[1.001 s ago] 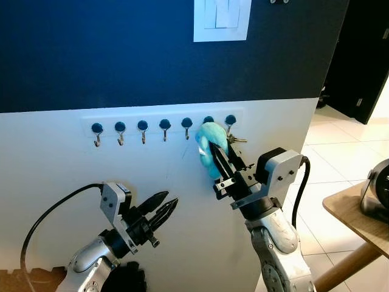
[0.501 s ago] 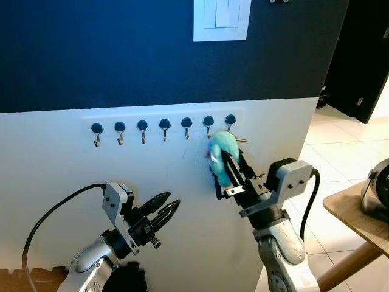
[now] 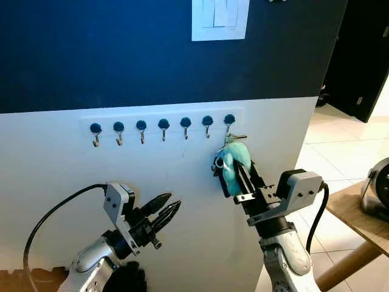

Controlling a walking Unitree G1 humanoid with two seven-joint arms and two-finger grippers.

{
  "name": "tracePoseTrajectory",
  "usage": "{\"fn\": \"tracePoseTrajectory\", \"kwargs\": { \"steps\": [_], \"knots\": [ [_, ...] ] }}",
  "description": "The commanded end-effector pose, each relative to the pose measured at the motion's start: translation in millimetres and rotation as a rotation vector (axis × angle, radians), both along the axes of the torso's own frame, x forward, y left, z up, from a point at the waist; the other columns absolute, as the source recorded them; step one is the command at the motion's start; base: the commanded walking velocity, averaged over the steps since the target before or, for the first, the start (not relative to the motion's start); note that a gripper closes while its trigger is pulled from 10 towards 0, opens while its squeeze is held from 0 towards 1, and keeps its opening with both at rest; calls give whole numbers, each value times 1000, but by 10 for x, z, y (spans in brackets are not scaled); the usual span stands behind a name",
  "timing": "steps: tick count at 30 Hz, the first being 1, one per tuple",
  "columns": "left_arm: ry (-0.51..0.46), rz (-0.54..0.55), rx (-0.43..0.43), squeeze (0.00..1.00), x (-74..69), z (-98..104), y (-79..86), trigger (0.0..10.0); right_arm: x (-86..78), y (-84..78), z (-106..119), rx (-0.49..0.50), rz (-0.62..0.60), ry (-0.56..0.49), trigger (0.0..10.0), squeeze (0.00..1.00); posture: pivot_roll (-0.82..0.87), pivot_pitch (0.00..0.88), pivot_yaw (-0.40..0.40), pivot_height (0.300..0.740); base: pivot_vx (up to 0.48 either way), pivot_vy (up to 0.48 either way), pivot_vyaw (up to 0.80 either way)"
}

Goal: Hang keys on a hook

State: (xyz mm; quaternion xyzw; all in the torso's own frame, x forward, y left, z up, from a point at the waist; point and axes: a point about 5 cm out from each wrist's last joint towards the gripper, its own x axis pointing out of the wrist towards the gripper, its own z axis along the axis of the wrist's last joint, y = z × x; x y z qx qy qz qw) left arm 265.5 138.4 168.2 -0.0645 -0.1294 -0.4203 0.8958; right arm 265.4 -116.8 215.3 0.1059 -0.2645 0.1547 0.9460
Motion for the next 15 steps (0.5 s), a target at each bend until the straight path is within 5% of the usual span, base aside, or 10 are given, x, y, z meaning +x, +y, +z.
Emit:
{"fn": "tracePoseTrajectory", "kwargs": {
  "steps": [1,15],
  "knots": [
    [-15,8,23,0,4,21,5,10000,-2,49,-63,-11,32,26,10000,0,39,50,30,740,0,0,0],
    [-26,49,13,0,34,35,35,10000,-76,252,49,-133,123,-71,10000,0,41,42,24,740,0,0,0]
  ]
}}
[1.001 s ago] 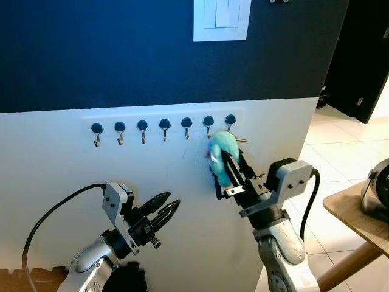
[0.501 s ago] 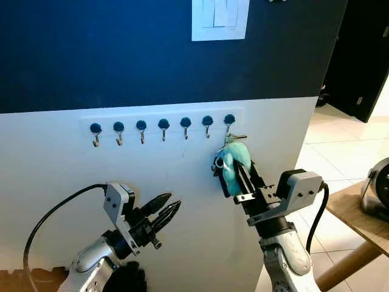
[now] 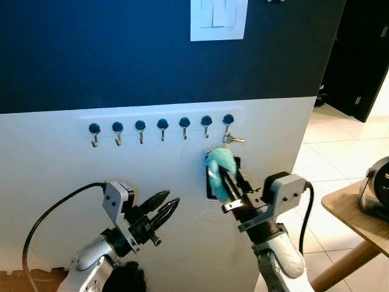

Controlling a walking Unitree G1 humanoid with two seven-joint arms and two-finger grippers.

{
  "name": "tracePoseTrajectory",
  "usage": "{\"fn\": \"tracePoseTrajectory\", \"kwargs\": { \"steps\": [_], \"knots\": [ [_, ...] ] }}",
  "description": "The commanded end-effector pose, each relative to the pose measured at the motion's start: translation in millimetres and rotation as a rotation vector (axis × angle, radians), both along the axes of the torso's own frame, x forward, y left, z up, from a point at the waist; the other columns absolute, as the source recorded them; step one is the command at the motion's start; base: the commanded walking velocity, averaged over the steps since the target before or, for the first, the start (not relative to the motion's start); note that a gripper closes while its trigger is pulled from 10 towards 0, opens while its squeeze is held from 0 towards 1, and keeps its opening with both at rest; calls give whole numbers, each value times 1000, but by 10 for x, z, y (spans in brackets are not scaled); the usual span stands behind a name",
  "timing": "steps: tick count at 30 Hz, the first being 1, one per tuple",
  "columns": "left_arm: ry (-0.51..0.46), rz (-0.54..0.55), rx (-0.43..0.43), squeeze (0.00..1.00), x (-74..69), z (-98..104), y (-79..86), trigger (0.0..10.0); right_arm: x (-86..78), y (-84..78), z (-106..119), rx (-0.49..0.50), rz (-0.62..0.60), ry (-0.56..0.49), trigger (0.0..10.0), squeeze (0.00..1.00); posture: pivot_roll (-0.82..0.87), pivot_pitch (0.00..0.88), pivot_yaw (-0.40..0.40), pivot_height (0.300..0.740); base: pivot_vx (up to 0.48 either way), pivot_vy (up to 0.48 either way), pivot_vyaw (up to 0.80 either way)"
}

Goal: Hang keys on a hook

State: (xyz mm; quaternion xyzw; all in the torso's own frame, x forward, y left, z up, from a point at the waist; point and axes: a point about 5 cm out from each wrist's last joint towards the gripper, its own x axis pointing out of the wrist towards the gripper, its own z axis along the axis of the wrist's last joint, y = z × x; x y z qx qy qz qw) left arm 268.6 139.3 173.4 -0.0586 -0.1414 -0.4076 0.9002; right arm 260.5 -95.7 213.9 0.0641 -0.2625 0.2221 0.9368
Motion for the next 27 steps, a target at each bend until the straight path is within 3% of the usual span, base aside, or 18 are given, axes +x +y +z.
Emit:
{"fn": "tracePoseTrajectory", "kwargs": {
  "steps": [1,11,27],
  "knots": [
    [-4,22,10,0,3,-11,27,10000,-35,62,92,-27,26,-61,10000,0,41,42,24,740,0,0,0],
    [-10,36,-4,0,21,6,49,10000,-60,171,281,-77,71,-152,10000,0,42,41,24,740,0,0,0],
    [-7,27,-7,0,18,20,45,10000,-12,147,444,-44,34,-187,10000,0,46,49,29,740,0,0,0]
  ]
}}
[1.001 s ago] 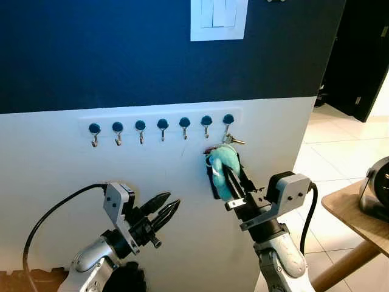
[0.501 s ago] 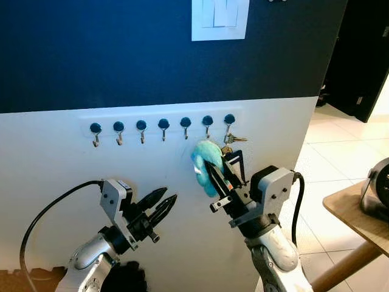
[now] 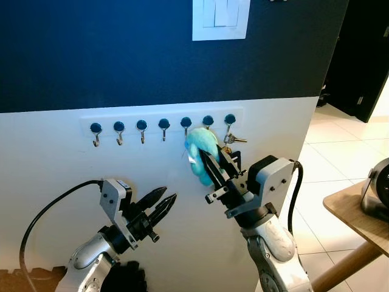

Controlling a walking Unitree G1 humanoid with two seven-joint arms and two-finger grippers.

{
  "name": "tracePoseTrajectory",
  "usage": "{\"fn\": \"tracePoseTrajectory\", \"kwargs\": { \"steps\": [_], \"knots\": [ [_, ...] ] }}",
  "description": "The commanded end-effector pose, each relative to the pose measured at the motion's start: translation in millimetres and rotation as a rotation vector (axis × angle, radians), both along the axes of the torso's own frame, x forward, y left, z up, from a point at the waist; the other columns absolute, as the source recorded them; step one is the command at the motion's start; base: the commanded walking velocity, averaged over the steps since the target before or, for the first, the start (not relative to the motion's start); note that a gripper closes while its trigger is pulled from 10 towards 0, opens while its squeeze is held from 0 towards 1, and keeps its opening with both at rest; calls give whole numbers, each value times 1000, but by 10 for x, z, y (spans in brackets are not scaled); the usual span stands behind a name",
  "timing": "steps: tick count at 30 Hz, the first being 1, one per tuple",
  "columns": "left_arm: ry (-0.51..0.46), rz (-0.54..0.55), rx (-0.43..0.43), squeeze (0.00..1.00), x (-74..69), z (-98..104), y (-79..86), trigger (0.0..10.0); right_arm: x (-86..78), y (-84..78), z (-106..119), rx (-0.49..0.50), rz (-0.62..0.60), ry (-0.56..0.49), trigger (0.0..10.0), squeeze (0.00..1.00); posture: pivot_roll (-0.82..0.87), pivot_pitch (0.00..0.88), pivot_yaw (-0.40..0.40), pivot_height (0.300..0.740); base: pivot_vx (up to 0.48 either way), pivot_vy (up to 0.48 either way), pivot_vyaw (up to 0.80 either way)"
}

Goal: Hang keys on a hook

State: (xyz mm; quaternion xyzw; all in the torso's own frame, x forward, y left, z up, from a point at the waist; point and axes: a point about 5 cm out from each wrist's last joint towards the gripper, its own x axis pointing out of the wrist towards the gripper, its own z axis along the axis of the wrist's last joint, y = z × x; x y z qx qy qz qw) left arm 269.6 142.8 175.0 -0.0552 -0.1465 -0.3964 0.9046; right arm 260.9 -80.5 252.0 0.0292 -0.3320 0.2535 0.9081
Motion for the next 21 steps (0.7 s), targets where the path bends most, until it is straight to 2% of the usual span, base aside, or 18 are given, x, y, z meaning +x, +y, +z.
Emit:
{"fn": "tracePoseTrajectory", "kwargs": {
  "steps": [1,21],
  "knots": [
    [2,1,-6,0,8,5,8,10000,-11,-9,73,6,-11,-23,10000,0,46,49,29,740,0,0,0],
    [-4,-6,-8,0,5,20,-5,10000,89,-16,246,23,7,-68,10000,0,49,47,24,740,0,0,0]
  ]
}}
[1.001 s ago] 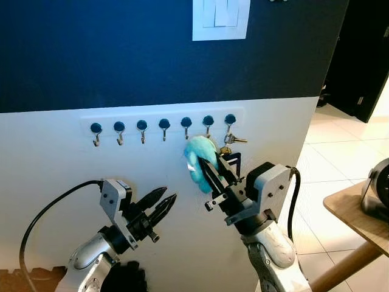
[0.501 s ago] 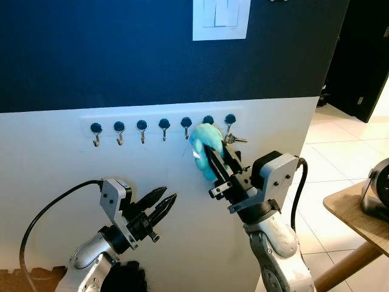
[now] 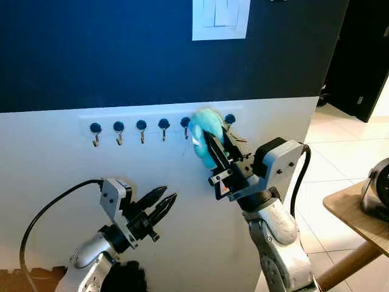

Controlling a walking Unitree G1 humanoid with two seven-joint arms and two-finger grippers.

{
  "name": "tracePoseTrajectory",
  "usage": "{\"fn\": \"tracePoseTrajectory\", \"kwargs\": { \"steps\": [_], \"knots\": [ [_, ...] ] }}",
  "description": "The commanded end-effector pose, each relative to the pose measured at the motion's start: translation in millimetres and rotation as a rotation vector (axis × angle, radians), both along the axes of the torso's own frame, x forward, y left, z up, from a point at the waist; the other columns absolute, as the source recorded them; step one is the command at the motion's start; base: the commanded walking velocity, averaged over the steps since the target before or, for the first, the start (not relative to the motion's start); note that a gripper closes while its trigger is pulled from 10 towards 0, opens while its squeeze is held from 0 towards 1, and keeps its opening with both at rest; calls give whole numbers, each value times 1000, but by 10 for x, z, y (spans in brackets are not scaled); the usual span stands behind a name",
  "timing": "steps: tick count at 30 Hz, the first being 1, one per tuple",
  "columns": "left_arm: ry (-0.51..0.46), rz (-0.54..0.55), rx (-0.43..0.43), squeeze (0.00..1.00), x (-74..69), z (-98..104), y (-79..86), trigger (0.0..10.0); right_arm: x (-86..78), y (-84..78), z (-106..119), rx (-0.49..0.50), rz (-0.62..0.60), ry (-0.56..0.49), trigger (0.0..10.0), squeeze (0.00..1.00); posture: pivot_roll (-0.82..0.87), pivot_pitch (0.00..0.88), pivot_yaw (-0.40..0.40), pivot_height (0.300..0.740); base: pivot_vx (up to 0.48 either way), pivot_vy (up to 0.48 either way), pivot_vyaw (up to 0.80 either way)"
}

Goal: Hang keys on a hook

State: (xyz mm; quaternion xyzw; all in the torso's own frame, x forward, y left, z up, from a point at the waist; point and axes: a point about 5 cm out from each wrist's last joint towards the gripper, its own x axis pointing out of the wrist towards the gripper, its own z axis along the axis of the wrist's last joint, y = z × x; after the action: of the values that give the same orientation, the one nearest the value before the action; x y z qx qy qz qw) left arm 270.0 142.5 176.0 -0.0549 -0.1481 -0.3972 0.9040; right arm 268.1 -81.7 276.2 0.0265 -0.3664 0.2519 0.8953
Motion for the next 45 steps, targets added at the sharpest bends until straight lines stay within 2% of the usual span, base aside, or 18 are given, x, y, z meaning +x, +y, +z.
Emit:
{"fn": "tracePoseTrajectory", "kwargs": {
  "steps": [1,8,14,20,32,35,45],
  "knots": [
    [0,-5,-8,0,-2,8,-2,10000,17,-5,0,11,6,7,10000,0,49,47,24,740,0,0,0],
    [6,-12,-4,0,-13,-3,-4,10000,-1,-11,-76,43,14,54,10000,0,47,47,25,740,0,0,0],
    [8,-17,-6,0,-7,-9,-10,10000,-89,90,-217,20,96,111,10000,0,47,47,25,740,0,0,0],
    [8,-17,-7,0,-7,-6,-9,10000,-142,140,-255,5,132,121,10000,0,46,51,27,740,0,0,0],
    [9,-19,-4,0,-3,-11,-19,10000,-129,128,-275,-26,121,131,10000,0,44,50,28,740,0,0,0],
    [14,-23,-3,0,-3,-24,-28,10000,-103,116,-404,-88,102,176,10000,0,42,52,28,740,0,0,0],
    [8,-36,-19,0,-14,5,-82,10000,-102,-22,-740,-151,53,260,10000,0,43,52,27,740,0,0,0]
  ]
}}
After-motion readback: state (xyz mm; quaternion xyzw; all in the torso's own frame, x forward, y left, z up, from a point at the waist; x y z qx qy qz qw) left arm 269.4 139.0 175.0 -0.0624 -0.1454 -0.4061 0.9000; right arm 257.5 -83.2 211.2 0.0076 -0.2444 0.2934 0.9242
